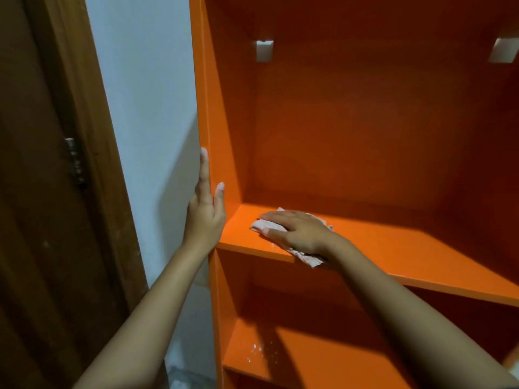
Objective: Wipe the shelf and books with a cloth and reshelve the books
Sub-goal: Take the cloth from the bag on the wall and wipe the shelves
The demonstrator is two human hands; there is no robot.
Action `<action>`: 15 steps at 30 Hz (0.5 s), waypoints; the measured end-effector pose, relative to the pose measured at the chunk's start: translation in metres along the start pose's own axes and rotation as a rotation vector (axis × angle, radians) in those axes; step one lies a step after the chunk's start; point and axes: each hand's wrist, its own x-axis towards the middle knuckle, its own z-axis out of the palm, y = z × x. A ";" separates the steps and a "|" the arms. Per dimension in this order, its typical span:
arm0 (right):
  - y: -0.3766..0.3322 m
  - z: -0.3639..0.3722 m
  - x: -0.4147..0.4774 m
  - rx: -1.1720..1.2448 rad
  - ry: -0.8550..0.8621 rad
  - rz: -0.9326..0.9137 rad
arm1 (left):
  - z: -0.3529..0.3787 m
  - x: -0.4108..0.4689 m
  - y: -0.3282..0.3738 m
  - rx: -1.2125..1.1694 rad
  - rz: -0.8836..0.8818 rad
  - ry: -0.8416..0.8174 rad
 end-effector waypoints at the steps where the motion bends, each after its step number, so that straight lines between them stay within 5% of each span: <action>1: -0.011 0.003 -0.002 0.004 0.008 -0.026 | -0.002 -0.001 -0.003 0.037 -0.003 -0.034; 7: -0.045 0.019 -0.028 -0.009 0.193 -0.109 | -0.020 0.002 0.001 0.181 -0.068 -0.225; 11: -0.054 0.012 -0.066 0.204 0.222 -0.101 | -0.024 0.000 0.009 0.190 -0.096 -0.255; 15: -0.040 -0.010 -0.118 0.369 0.477 0.030 | -0.026 -0.001 0.012 0.188 -0.108 -0.257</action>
